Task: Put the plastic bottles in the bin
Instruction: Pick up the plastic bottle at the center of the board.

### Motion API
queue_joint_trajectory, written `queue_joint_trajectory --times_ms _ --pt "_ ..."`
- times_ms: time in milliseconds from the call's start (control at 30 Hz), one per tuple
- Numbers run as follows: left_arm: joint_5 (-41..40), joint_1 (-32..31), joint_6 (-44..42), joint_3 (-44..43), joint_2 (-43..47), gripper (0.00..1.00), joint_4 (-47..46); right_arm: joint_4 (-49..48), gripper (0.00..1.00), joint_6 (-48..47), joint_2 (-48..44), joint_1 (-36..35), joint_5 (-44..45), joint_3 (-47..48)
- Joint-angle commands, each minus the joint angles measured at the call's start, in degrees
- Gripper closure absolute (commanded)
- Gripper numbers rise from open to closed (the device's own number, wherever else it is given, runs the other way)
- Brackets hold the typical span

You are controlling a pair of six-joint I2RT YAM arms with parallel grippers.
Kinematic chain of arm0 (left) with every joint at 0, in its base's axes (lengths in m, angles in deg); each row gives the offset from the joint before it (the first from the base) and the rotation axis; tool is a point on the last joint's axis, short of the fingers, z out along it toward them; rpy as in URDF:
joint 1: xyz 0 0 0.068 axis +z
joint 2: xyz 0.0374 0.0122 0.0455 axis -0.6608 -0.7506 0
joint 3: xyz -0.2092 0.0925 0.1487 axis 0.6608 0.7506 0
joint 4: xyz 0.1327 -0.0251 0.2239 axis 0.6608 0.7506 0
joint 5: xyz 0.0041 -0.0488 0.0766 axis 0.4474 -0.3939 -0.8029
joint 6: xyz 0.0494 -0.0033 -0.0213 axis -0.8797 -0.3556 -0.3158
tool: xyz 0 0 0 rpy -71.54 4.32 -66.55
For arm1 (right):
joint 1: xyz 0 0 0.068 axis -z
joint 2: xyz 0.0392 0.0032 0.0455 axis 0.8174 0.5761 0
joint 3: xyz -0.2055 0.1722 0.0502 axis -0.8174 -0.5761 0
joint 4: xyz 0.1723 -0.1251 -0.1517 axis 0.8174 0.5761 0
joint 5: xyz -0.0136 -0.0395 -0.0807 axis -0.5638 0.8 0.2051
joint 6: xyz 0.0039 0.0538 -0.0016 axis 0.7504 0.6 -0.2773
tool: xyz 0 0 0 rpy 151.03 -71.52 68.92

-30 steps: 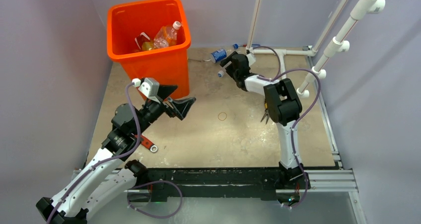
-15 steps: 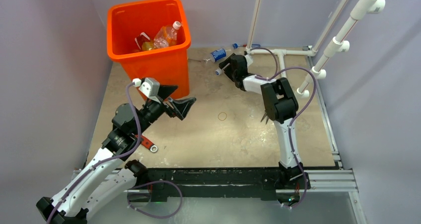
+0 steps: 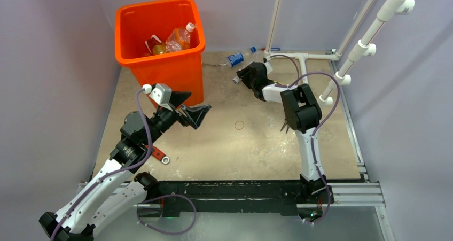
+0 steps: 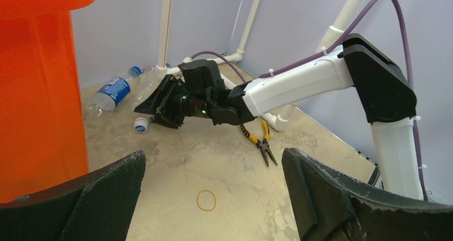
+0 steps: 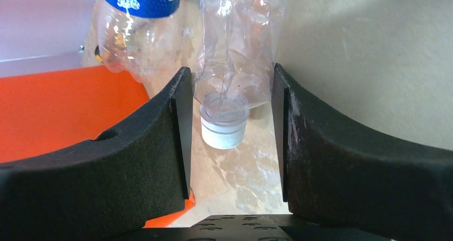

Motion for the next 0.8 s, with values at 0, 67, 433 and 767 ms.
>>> queue_joint_trajectory --times_ms 0,67,433,767 --pt "0.52 -0.15 1.36 0.34 0.63 0.02 -2.34 -1.01 0.62 -2.54 -5.98 -0.29 -0.51 -7.16" --pt "0.63 -0.17 1.56 0.22 0.73 0.02 -2.43 -3.21 0.65 -4.26 -9.93 -0.89 -0.56 -11.12" --pt "-0.35 -0.13 3.29 -3.39 0.93 0.02 -1.43 -13.47 0.77 -18.74 -37.04 -8.06 -3.37 -35.27" --pt "-5.08 -0.08 16.16 -5.13 -1.25 0.01 -6.93 -15.11 0.95 -33.63 -70.11 -24.73 3.58 -54.64"
